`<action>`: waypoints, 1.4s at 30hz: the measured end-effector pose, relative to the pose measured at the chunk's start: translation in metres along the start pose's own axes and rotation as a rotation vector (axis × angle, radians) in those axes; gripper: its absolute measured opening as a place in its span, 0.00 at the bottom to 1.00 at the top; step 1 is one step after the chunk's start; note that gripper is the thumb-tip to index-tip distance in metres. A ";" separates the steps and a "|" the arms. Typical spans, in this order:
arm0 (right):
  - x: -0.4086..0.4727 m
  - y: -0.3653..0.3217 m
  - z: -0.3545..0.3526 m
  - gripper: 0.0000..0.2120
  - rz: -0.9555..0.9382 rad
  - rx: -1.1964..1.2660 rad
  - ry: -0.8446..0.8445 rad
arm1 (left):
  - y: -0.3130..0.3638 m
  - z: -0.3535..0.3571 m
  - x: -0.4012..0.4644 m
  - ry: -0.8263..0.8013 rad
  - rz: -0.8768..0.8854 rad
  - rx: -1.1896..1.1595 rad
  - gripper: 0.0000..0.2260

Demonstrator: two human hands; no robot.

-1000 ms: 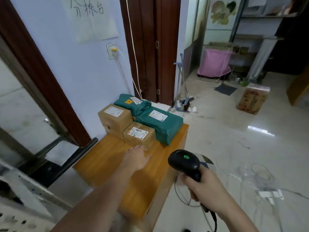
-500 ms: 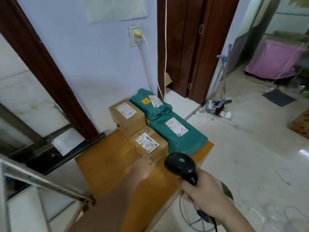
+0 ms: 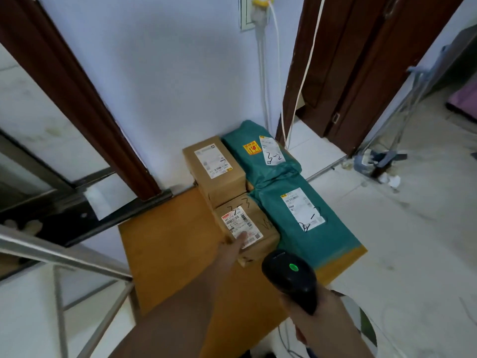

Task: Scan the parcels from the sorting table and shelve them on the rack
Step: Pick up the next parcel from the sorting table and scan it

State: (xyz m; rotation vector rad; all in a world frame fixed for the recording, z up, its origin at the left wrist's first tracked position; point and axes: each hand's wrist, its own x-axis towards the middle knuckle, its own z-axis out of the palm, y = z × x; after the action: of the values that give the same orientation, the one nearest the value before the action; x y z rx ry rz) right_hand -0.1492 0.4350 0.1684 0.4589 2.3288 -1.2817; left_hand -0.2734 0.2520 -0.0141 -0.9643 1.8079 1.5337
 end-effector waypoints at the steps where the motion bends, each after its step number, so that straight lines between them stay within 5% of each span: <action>1: 0.005 0.000 -0.001 0.08 0.011 -0.008 -0.013 | 0.001 0.001 0.004 0.006 -0.040 -0.051 0.40; 4: 0.022 -0.001 -0.003 0.09 0.053 -0.004 -0.082 | 0.007 0.005 0.008 -0.015 -0.065 -0.152 0.17; 6: 0.034 -0.001 -0.007 0.10 0.050 -0.028 -0.102 | 0.009 0.012 0.010 -0.010 -0.073 -0.228 0.11; 8: 0.044 -0.001 -0.014 0.10 0.056 -0.041 -0.120 | 0.005 0.017 0.026 0.027 -0.060 -0.271 0.17; 11: 0.051 -0.004 -0.027 0.08 0.062 -0.037 -0.152 | -0.029 0.028 0.072 0.168 -0.023 -0.281 0.54; 13: 0.055 -0.006 -0.034 0.08 0.066 -0.028 -0.154 | -0.067 0.038 0.115 0.221 -0.006 -0.228 0.66; 23: 0.086 0.008 -0.026 0.05 0.024 -0.039 -0.233 | -0.076 0.052 0.049 0.237 0.134 -0.099 0.63; 37: 0.092 0.017 0.008 0.04 -0.059 -0.069 -0.315 | -0.075 0.053 0.008 0.237 0.058 -0.168 0.57; 42: 0.087 0.024 0.009 0.09 -0.066 -0.086 -0.305 | -0.078 0.054 0.012 0.171 0.022 -0.073 0.70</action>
State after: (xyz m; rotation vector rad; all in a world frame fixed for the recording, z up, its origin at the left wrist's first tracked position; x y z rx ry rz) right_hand -0.2096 0.4459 0.1011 0.1469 2.1450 -1.1829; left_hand -0.2180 0.2973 -0.0777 -1.1446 1.8951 1.5818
